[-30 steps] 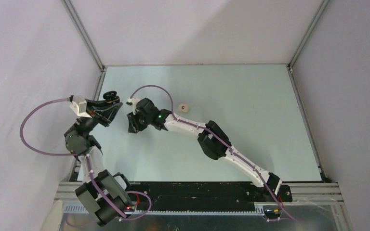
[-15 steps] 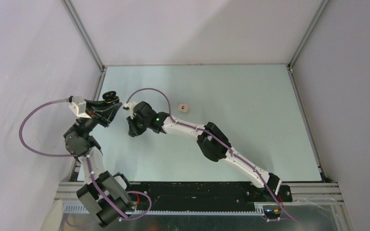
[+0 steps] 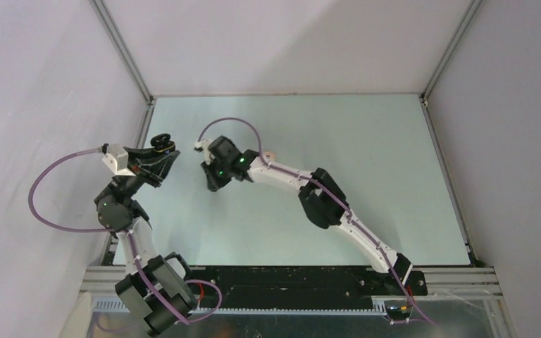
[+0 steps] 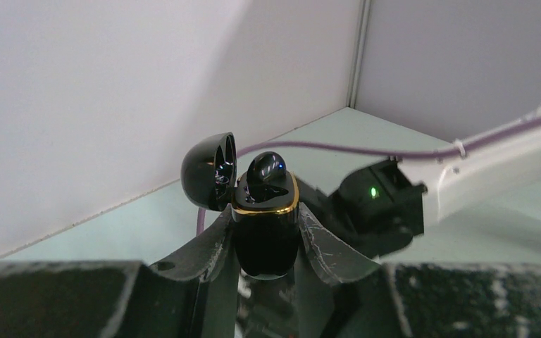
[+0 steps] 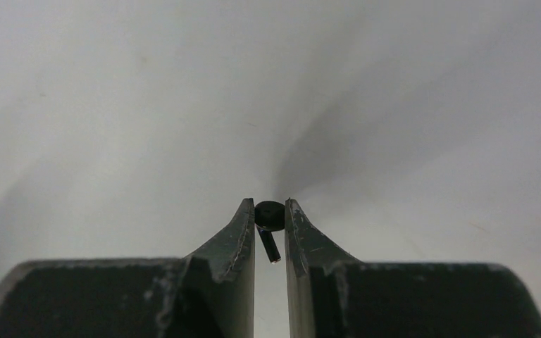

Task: Insert the wireless bluetooth earbuds into the charging case
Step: Pick up the earbud from the center of the board, then place the earbud at the center of the board.

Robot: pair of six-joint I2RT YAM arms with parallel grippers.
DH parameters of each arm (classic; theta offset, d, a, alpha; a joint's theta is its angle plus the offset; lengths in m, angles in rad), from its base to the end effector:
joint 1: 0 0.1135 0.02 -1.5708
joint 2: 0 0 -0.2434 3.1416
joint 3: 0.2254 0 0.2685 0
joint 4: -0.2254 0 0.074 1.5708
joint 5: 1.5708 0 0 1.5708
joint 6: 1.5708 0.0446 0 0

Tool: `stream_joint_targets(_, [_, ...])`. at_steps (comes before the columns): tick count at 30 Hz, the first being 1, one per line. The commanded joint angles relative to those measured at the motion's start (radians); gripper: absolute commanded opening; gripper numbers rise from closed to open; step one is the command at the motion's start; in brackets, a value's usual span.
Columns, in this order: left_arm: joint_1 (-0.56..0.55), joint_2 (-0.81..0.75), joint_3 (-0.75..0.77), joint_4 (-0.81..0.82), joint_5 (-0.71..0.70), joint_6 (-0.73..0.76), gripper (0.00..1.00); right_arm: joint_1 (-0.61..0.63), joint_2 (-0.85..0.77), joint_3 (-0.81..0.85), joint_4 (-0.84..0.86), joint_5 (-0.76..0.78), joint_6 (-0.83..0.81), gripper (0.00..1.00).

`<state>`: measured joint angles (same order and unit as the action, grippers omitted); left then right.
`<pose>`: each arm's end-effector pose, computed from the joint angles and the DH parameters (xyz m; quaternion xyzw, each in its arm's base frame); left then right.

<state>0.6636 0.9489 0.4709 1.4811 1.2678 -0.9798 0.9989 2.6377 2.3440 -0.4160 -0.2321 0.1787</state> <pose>0.1721 0.0805 0.3178 0.2220 0.5700 -0.2856 0.7377 0.3107 0.5017 0.1362 -0.4042 0.8085 0.3177 0.2863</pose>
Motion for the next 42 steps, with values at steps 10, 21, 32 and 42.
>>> stream_joint_targets(10, [-0.242,-0.035,0.000,-0.268,-0.063,0.340,0.08,-0.414,-0.629,-0.587,0.001,0.001,-0.146,0.13])
stream_joint_targets(21, [-0.634,0.123,0.303,-1.305,-0.097,1.228,0.10,-0.702,-0.860,-1.042,0.221,0.067,-0.031,0.13])
stream_joint_targets(32, [-0.910,0.221,0.323,-1.293,-0.009,1.273,0.10,-0.763,-0.729,-1.046,0.214,0.051,0.072,0.17])
stream_joint_targets(42, [-0.997,0.226,0.287,-1.263,0.004,1.257,0.09,-0.765,-0.675,-1.047,0.180,0.081,0.061,0.24])
